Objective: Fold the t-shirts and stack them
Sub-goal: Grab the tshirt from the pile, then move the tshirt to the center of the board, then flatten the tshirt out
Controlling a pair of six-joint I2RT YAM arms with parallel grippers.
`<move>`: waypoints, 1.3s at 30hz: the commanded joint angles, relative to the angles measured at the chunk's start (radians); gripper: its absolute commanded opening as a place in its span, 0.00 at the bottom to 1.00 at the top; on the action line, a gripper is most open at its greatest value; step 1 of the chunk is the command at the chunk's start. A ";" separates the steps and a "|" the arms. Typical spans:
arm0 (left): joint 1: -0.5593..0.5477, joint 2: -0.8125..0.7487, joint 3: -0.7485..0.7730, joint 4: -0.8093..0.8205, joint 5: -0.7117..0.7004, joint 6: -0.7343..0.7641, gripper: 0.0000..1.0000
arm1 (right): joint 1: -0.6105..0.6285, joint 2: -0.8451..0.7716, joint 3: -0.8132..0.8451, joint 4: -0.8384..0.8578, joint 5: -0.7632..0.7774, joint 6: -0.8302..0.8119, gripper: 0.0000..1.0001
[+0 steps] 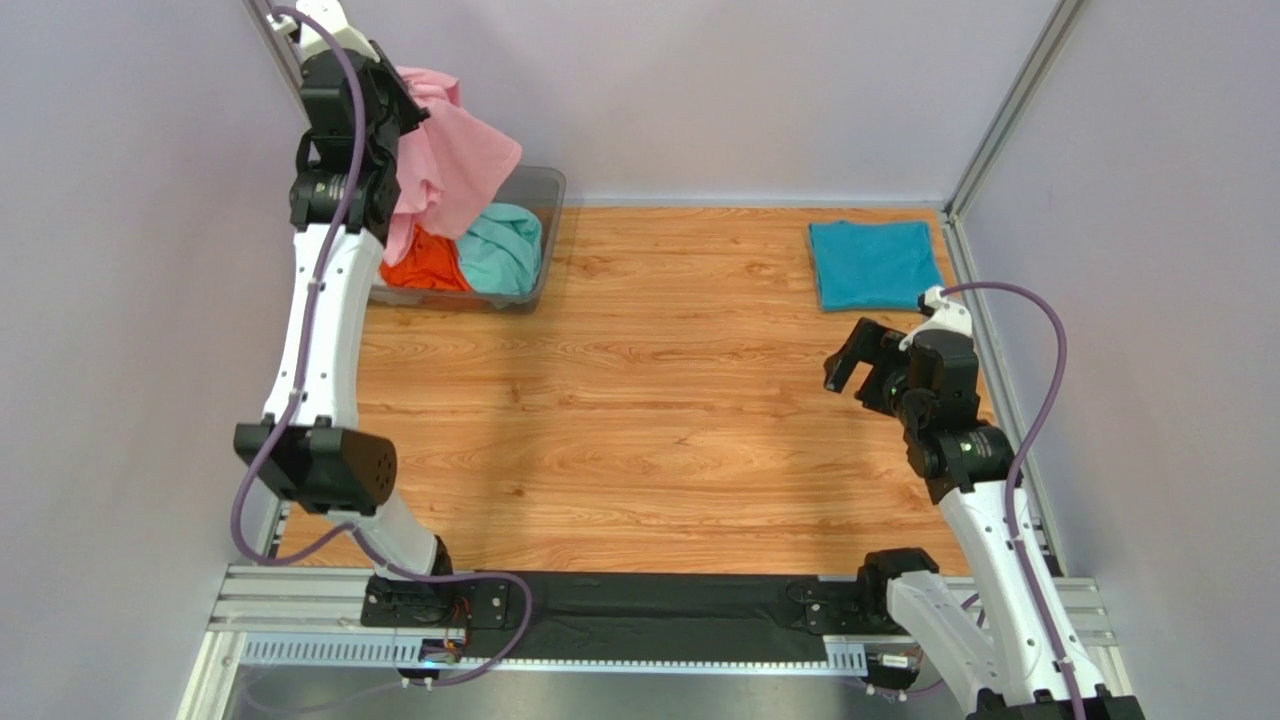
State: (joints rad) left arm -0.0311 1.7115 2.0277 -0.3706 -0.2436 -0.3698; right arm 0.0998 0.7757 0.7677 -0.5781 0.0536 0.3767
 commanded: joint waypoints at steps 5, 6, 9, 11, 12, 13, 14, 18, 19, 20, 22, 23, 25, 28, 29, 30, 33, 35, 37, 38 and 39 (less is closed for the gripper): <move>-0.179 -0.370 -0.180 0.154 0.141 0.057 0.00 | 0.000 -0.052 0.028 0.029 -0.038 -0.001 1.00; -0.244 -0.400 -0.210 0.198 0.164 0.071 0.00 | 0.001 -0.062 0.030 0.027 -0.070 -0.001 1.00; -0.352 -0.484 -0.283 0.220 0.232 0.046 0.00 | 0.001 -0.079 0.044 0.015 -0.089 0.002 1.00; -0.395 -0.515 -0.325 0.204 0.298 0.019 0.00 | 0.001 -0.104 0.051 -0.003 -0.084 0.004 1.00; -0.432 -0.520 -0.339 0.194 0.315 0.012 0.00 | 0.001 -0.113 0.053 -0.011 -0.081 0.002 1.00; -0.447 -0.530 -0.356 0.181 0.328 -0.016 0.00 | 0.001 -0.133 0.054 -0.023 -0.074 0.001 1.00; -0.473 -0.535 -0.401 0.155 0.354 -0.036 0.00 | 0.001 -0.142 0.054 -0.029 -0.067 0.001 1.00; -0.518 -0.561 -0.601 0.160 0.415 -0.119 0.02 | 0.001 -0.191 0.053 -0.055 -0.055 -0.002 1.00; -0.521 -0.563 -0.650 0.165 0.429 -0.136 0.08 | 0.001 -0.199 0.051 -0.065 -0.023 -0.002 1.00; -0.521 -0.553 -0.752 0.171 0.485 -0.149 0.31 | 0.003 -0.214 0.044 -0.071 -0.014 0.002 1.00; -0.521 -0.524 -0.829 0.110 0.466 -0.182 0.55 | 0.001 -0.230 0.030 -0.072 -0.003 0.027 1.00; -0.521 -0.515 -0.883 0.013 0.433 -0.201 0.64 | 0.000 -0.236 0.021 -0.071 0.009 0.037 1.00; -0.521 -0.509 -0.928 -0.075 0.292 -0.234 0.84 | 0.001 -0.239 -0.002 -0.065 0.009 0.051 1.00; -0.521 -0.545 -1.012 -0.171 0.205 -0.238 1.00 | 0.001 -0.214 -0.008 -0.052 -0.023 0.045 1.00; -0.521 -0.561 -1.043 -0.191 0.189 -0.238 1.00 | 0.001 -0.204 -0.008 -0.051 -0.038 0.044 1.00; -0.521 -0.578 -1.058 -0.223 0.155 -0.236 1.00 | 0.001 -0.194 -0.005 -0.051 -0.038 0.036 1.00; -0.521 -0.645 -1.116 -0.244 0.164 -0.259 1.00 | 0.001 -0.145 -0.014 -0.034 -0.118 0.039 1.00; -0.521 -0.684 -1.159 -0.251 0.234 -0.279 1.00 | 0.001 -0.109 -0.025 -0.013 -0.164 0.050 1.00; -0.521 -0.713 -1.213 -0.251 0.308 -0.302 1.00 | 0.003 -0.076 -0.036 0.003 -0.214 0.062 1.00; -0.521 -0.723 -1.234 -0.249 0.381 -0.313 1.00 | 0.003 -0.067 -0.042 0.007 -0.227 0.067 1.00; -0.523 -0.740 -1.260 -0.243 0.414 -0.323 1.00 | 0.002 -0.061 -0.050 0.017 -0.236 0.076 1.00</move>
State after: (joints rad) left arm -0.5503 0.9909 0.8307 -0.5991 0.0319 -0.6426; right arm 0.0998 0.7002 0.7345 -0.6163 -0.0967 0.4221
